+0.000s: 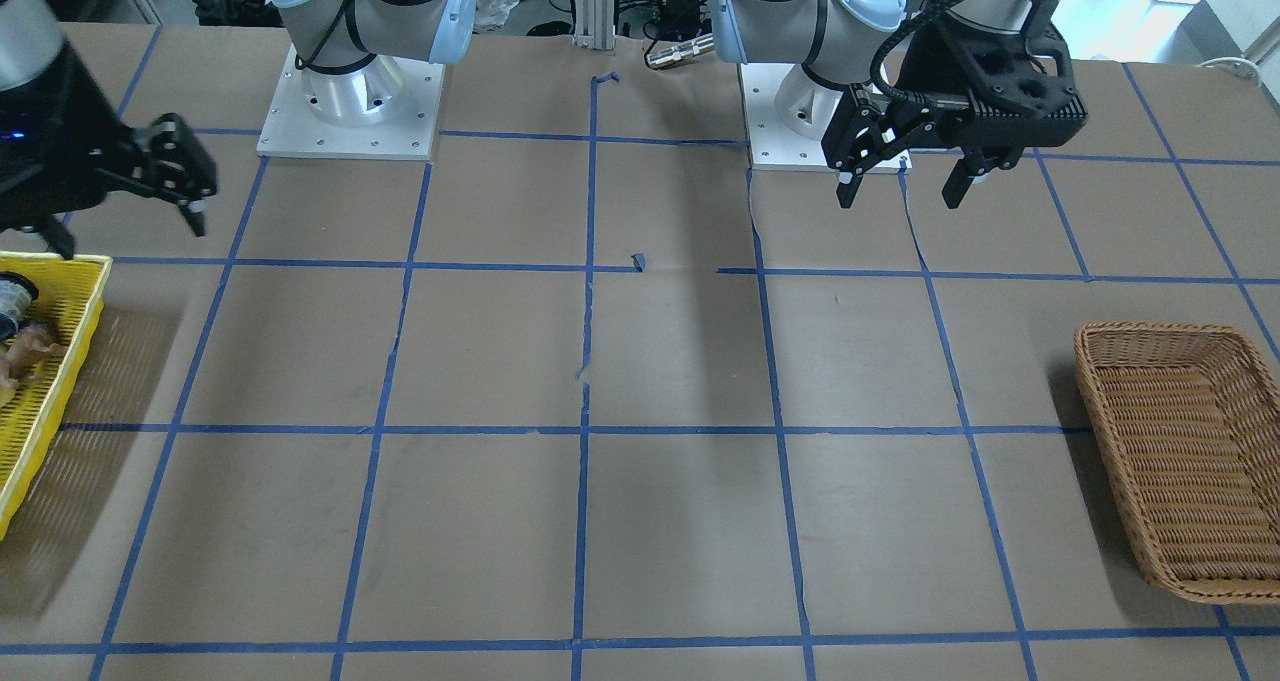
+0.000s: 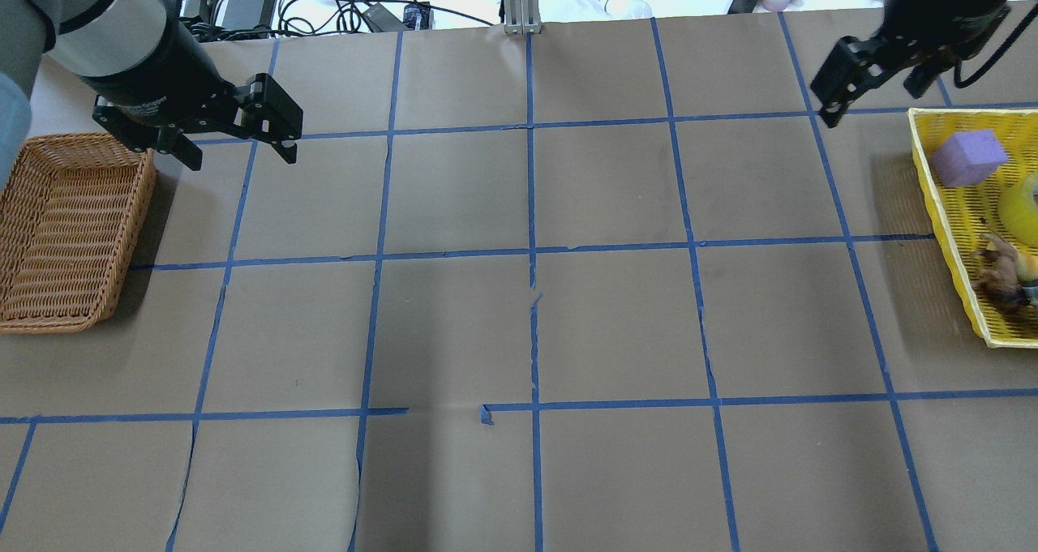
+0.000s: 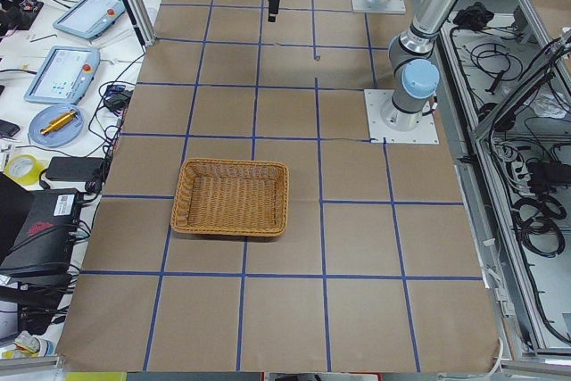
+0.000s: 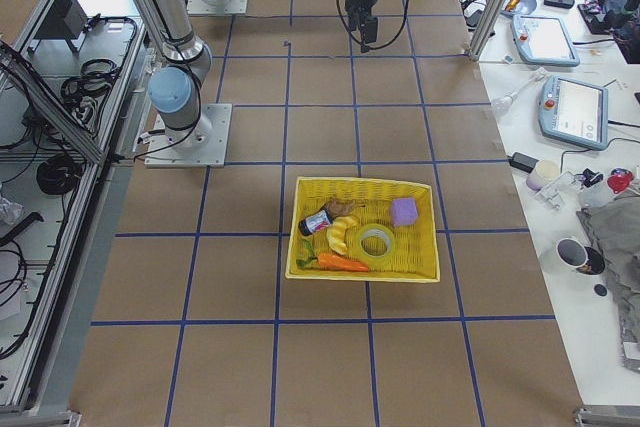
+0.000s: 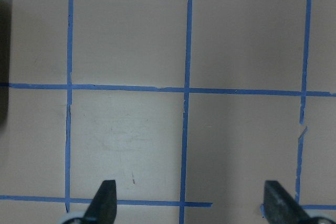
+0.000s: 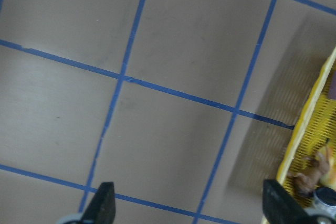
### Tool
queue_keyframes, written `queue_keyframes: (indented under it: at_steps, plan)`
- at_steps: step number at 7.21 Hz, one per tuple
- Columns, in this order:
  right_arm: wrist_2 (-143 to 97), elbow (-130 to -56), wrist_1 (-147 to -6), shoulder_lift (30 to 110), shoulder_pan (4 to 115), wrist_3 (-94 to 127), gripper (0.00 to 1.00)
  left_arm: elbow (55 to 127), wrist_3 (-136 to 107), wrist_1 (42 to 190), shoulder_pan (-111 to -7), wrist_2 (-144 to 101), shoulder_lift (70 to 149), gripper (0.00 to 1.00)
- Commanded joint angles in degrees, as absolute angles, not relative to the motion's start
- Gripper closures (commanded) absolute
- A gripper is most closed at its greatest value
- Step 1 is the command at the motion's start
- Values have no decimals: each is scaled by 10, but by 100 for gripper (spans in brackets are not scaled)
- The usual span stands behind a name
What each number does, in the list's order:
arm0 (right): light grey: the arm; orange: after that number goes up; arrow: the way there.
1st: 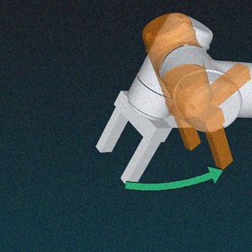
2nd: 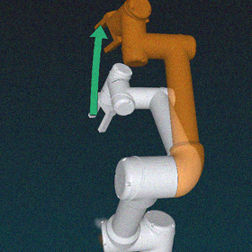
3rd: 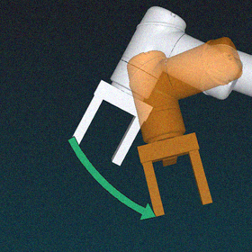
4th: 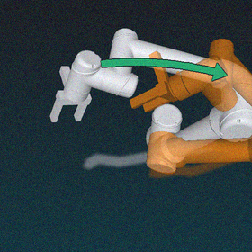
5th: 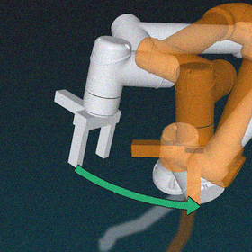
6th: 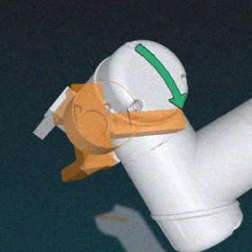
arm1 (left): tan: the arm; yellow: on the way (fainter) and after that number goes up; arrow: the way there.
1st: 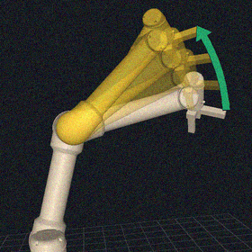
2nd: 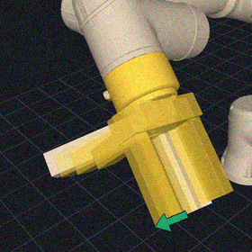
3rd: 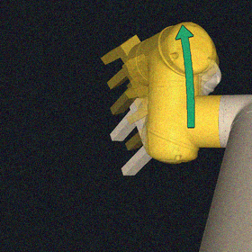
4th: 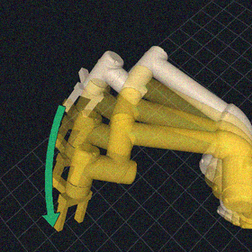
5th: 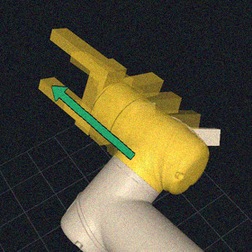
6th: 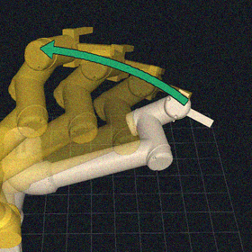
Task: Transfer tape with both arms
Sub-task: 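Lower the right gripper into the yellow basket onto the yellow tape roll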
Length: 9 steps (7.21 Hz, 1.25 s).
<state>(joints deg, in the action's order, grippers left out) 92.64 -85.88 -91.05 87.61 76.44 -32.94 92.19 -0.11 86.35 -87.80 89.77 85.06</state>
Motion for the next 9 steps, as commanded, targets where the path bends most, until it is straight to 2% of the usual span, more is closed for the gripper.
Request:
queue_keyframes:
  at_steps: [1, 3, 5, 7, 9]
  plan:
    - [921, -864, -987, 813, 614, -565, 0, 918, -2, 865, -878, 896, 851, 0]
    - [933, -865, -1092, 753, 552, -666, 0, 913, -2, 882, -875, 893, 853, 0]
    - [926, -866, -1115, 688, 489, -686, 0, 909, -2, 882, -875, 892, 860, 0]
    - [933, -894, -1226, 636, 479, -712, 0, 876, -2, 905, -874, 894, 876, 0]
    - [933, -912, -1289, 595, 472, -712, 0, 875, -2, 908, -874, 892, 878, 0]
